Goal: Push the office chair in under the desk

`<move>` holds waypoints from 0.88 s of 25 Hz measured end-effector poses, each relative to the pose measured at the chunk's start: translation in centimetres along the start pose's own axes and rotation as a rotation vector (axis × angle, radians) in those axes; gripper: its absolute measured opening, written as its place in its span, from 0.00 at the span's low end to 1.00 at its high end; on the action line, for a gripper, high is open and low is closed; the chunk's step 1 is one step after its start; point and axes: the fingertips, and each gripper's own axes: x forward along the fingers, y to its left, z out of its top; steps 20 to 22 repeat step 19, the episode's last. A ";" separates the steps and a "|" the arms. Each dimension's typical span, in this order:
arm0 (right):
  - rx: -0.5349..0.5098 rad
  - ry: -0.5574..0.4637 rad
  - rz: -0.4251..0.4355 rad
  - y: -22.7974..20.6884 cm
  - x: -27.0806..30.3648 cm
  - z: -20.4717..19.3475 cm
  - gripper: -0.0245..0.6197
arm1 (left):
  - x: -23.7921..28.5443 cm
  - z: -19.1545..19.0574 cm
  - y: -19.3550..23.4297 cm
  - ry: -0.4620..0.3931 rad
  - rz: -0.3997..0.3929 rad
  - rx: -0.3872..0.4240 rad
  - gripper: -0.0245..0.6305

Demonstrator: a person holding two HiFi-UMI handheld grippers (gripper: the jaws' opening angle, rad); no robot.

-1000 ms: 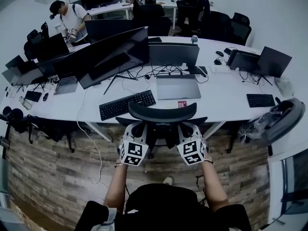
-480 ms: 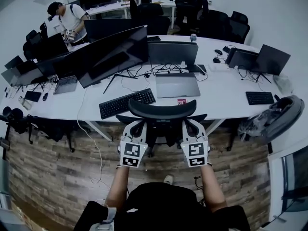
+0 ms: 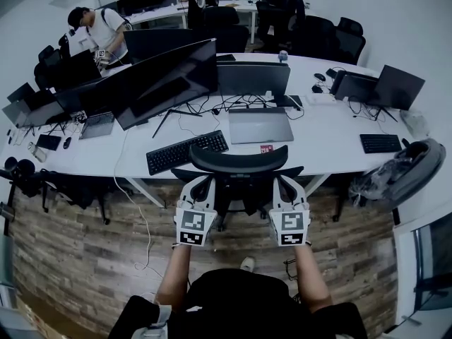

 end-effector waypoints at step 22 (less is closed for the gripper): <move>-0.054 0.031 -0.001 0.7 0.3 -0.4 0.08 | -0.1 -0.3 0.6 0.003 0.028 -0.051 0.06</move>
